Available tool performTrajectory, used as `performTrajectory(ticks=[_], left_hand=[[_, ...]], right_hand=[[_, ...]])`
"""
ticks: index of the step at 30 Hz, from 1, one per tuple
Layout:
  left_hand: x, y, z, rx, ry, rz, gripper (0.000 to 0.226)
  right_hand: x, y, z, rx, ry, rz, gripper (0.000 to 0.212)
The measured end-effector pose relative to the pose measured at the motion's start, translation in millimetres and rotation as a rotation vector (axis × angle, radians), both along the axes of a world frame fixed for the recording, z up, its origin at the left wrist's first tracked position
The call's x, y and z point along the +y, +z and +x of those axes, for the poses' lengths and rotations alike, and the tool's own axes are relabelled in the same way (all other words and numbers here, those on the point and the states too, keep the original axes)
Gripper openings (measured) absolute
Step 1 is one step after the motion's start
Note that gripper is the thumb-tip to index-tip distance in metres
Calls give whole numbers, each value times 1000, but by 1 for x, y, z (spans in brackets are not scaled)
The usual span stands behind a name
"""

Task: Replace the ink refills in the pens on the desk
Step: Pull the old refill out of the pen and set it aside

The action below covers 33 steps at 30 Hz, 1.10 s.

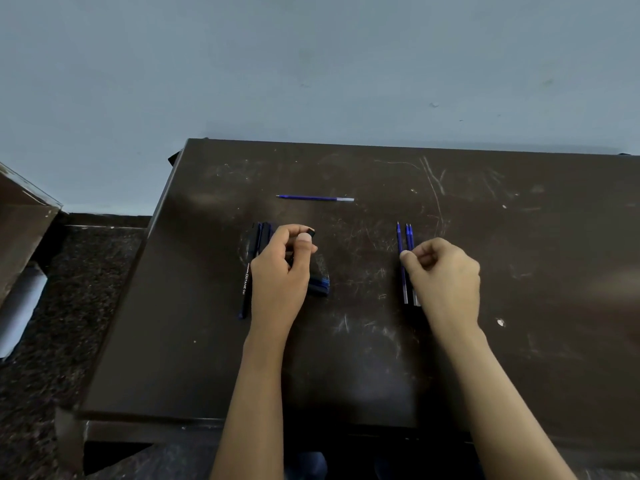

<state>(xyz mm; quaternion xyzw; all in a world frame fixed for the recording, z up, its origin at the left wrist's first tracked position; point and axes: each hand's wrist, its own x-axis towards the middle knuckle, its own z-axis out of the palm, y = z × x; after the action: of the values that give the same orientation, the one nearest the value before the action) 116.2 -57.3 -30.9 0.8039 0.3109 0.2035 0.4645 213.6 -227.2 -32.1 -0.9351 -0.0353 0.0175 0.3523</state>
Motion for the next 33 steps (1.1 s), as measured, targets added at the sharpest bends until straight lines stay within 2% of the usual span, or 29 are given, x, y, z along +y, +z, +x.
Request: performTrajectory(ticks=[7, 12, 16, 18, 21, 26, 28, 33], left_hand=[[-8, 5, 1, 19, -45, -37, 19], [-6, 4, -2, 7, -115, -58, 19], [-5, 3, -4, 1, -175, -128, 20], [-4, 2, -5, -4, -184, -151, 21], [-1, 0, -6, 9, -223, -166, 23], [5, -3, -7, 12, -271, -210, 24], [6, -2, -7, -15, -281, -238, 23], [7, -1, -9, -31, -299, -259, 23]], right_hand=[[11, 4, -6, 51, 52, -286, 21], [22, 5, -9, 6, 112, -440, 16], [27, 0, -14, -79, 202, -429, 18], [28, -1, -14, -59, 239, -212, 20], [30, 5, -10, 168, 184, 317, 25], [42, 19, -12, 438, 99, 1014, 29], [45, 23, -14, 437, 117, 1140, 29], [53, 24, -19, 369, 148, 1220, 12]])
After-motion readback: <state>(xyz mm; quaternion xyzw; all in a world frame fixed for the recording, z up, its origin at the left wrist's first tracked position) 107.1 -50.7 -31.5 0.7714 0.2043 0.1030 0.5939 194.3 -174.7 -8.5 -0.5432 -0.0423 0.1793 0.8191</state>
